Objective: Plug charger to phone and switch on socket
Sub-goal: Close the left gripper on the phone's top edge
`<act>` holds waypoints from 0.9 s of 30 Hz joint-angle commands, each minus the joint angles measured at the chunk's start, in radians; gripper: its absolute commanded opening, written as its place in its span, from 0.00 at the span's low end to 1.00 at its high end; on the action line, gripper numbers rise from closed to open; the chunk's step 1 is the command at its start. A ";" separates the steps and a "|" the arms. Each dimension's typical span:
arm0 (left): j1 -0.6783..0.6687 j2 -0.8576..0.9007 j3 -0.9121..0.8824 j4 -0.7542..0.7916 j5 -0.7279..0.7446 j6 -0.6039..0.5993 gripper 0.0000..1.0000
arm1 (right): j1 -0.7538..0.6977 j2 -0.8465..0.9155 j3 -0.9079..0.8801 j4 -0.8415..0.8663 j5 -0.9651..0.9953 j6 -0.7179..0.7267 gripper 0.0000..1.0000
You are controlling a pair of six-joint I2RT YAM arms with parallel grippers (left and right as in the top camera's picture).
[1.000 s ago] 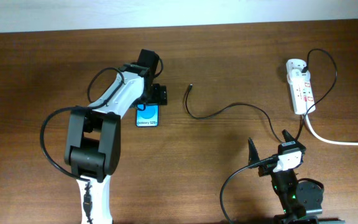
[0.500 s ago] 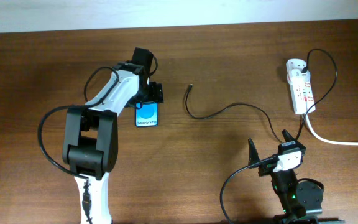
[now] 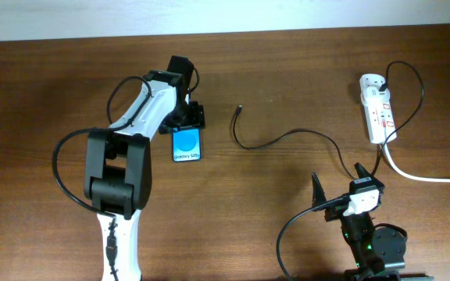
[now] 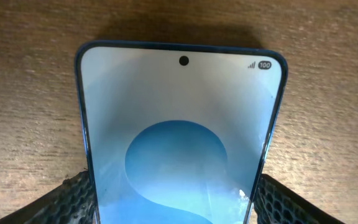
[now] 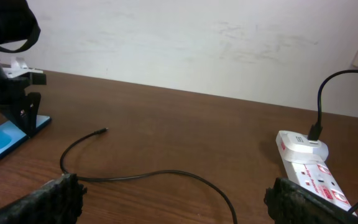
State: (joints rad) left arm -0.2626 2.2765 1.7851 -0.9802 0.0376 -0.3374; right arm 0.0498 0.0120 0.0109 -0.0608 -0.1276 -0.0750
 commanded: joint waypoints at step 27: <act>-0.006 0.087 0.109 -0.064 0.015 -0.007 0.73 | 0.007 -0.009 -0.005 -0.005 0.008 0.004 0.98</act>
State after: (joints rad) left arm -0.2676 2.3474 1.9038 -1.0512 0.0532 -0.3374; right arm 0.0498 0.0120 0.0109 -0.0608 -0.1276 -0.0750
